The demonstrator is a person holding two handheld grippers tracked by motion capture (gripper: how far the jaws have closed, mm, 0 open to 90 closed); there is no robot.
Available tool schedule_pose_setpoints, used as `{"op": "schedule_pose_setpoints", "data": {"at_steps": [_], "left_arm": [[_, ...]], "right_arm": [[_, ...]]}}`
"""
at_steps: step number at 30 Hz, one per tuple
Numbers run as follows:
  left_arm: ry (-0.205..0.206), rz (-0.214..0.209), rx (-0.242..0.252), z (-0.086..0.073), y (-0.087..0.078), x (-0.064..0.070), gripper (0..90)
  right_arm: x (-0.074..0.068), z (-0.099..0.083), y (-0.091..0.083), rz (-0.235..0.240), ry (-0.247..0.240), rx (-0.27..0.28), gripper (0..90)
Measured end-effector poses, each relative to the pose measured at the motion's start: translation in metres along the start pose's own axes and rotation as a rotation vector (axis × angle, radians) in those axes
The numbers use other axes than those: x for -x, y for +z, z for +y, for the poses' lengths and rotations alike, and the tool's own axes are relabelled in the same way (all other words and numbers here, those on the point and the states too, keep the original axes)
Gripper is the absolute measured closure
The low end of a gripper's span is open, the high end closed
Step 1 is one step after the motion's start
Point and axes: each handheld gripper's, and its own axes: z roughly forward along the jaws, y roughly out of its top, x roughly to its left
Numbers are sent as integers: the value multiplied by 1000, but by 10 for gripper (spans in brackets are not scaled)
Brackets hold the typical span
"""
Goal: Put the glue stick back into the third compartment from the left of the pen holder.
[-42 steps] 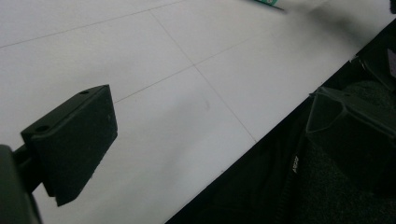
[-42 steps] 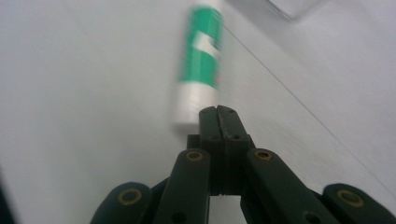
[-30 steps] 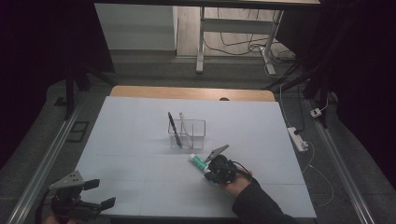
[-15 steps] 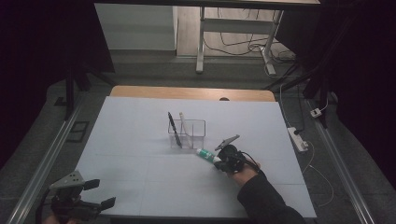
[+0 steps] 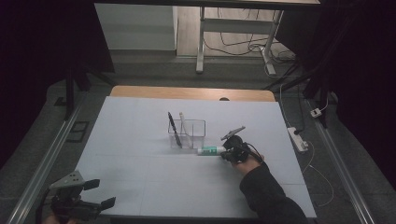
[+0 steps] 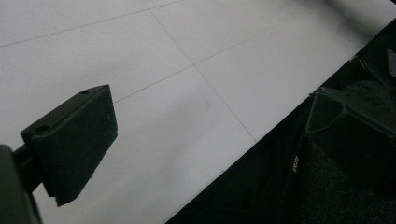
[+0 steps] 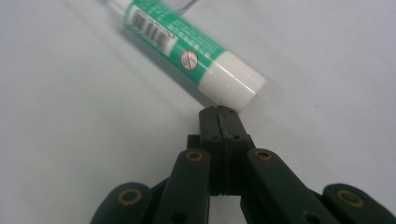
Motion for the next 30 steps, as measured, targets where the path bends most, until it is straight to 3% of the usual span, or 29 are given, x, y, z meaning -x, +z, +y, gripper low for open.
{"op": "schedule_pose_setpoints", "data": {"at_steps": [12, 21, 24, 30], "left_arm": [[1, -3, 0, 0, 0, 0, 20], [2, -3, 2, -1, -1, 0, 20], [-1, -4, 6, -1, -1, 0, 20], [3, -3, 3, 0, -1, 0, 20]], "right_arm": [[21, 17, 15, -58, 31, 11, 900], [25, 34, 27, -46, 36, 48, 900], [24, 32, 21, -42, 30, 63, 900], [9, 34, -2, 38, 12, 144, 900]]}}
